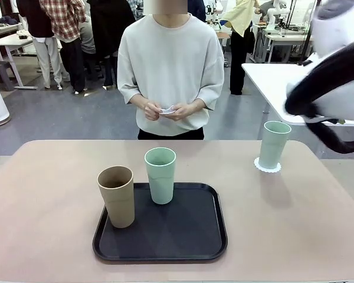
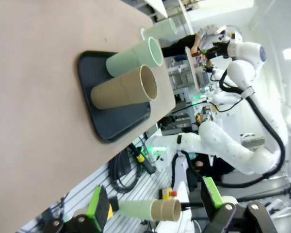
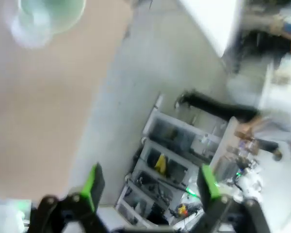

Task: Place coasters on the table and set cups on them.
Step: Pick up one Reusable plastic cup and place it on a coaster set by the human.

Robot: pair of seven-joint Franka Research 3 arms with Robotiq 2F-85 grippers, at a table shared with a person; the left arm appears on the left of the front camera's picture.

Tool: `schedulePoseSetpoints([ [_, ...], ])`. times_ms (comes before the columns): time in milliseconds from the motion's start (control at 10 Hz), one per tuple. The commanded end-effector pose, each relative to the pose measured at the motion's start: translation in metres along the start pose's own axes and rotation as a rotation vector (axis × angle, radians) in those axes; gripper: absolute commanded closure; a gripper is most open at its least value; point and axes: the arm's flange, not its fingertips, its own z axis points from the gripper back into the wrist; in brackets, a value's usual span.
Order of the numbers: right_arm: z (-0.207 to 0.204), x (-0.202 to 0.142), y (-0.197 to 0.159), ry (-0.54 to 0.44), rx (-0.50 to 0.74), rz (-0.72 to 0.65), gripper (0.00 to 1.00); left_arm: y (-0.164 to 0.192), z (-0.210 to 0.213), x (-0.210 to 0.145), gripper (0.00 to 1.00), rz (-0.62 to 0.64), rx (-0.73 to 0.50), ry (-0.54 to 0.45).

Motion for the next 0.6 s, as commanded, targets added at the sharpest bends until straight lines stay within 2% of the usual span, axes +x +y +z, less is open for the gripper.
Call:
schedulePoseSetpoints([
  [0,0.038,0.005,-0.009,0.144,0.191,0.138,0.00,0.000,0.001,-0.001,0.00,-0.007,-0.006,-0.005],
  [100,0.040,-0.002,-0.013,0.116,0.262,0.207,0.00,0.000,0.001,-0.001,0.00,-0.007,-0.006,-0.005],
  [300,0.022,0.004,-0.025,0.023,0.348,0.175,0.00,0.000,0.001,-0.001,0.00,-0.007,-0.006,-0.005],
  [400,0.017,0.005,-0.004,0.173,0.180,0.207,0.00,0.000,0.001,-0.001,0.00,-0.007,-0.006,-0.005],
  [500,0.017,0.005,-0.004,0.173,0.180,0.207,0.00,0.000,0.001,-0.001,0.00,-0.007,-0.006,-0.005],
])
